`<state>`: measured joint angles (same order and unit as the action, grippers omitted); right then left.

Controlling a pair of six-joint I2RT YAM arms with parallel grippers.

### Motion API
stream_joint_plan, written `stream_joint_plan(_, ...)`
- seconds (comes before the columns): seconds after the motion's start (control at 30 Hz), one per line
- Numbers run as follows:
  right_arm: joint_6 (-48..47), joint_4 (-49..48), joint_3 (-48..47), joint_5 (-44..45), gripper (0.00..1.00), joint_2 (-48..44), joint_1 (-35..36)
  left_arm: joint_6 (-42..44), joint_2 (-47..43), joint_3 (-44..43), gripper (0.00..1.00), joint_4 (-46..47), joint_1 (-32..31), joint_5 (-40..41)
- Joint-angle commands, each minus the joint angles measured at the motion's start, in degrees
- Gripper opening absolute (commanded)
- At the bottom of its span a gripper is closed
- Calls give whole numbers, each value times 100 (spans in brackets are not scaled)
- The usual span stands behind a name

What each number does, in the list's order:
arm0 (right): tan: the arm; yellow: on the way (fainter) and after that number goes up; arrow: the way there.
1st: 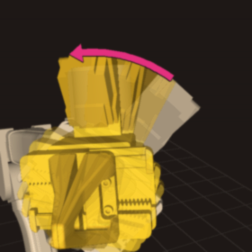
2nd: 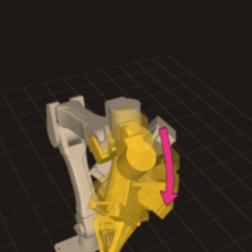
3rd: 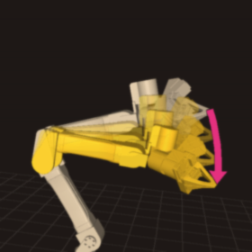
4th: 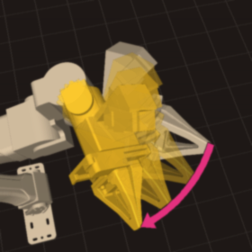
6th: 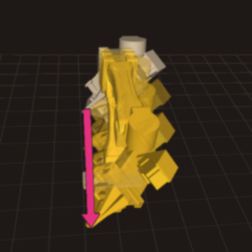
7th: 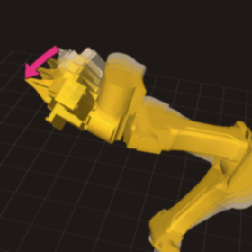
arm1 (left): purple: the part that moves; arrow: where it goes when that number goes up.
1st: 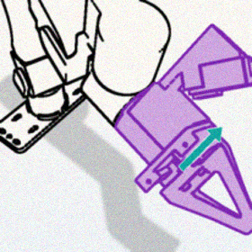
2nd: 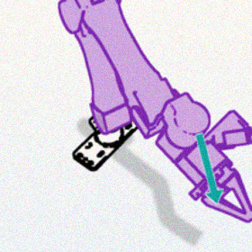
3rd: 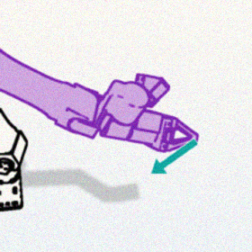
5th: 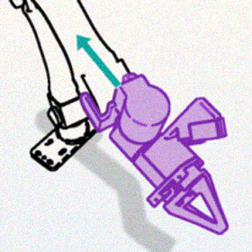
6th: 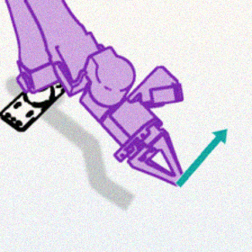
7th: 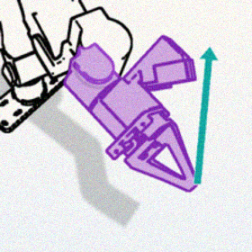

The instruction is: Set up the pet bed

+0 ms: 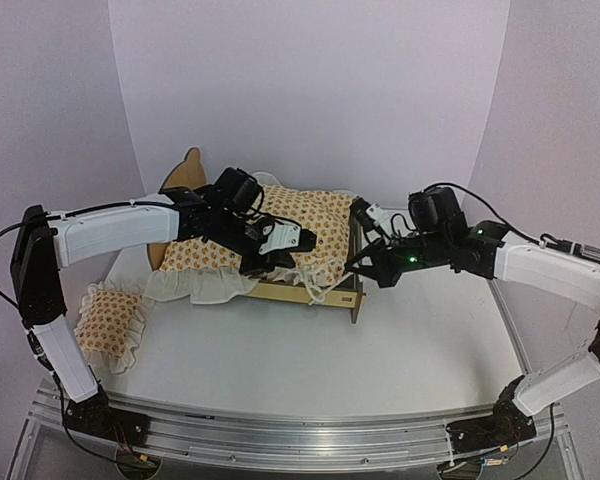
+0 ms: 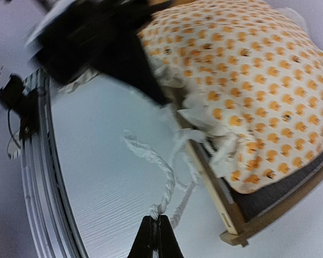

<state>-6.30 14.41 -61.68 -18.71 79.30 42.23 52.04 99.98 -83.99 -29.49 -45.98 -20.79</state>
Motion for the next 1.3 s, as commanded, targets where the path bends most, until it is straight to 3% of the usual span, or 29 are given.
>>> stream_joint_plan(0.0,1386,121,-278,174,0,193,-834,666,-215,121,0,-304,-603,-313)
stream_joint_plan(0.2,2230,28,-800,47,0,504,-1545,469,-370,845,0,42,-991,-734)
stream_joint_plan(0.37,2503,-4,-1288,205,0,602,-1666,1172,-209,1782,0,319,-1166,-423)
stream_joint_plan(0.63,2905,16,-1237,844,0,231,-2078,2025,236,3115,0,777,-1159,58)
stream_joint_plan(0.8,2808,26,-1636,922,0,394,-2094,2238,471,3074,0,698,-1174,96)
stream_joint_plan(1.03,3073,205,-1492,855,0,436,-2082,2343,750,2934,0,559,-1221,220)
stream_joint_plan(1.27,3613,1725,-162,800,0,-193,-2003,1724,901,2017,0,271,-1225,-344)
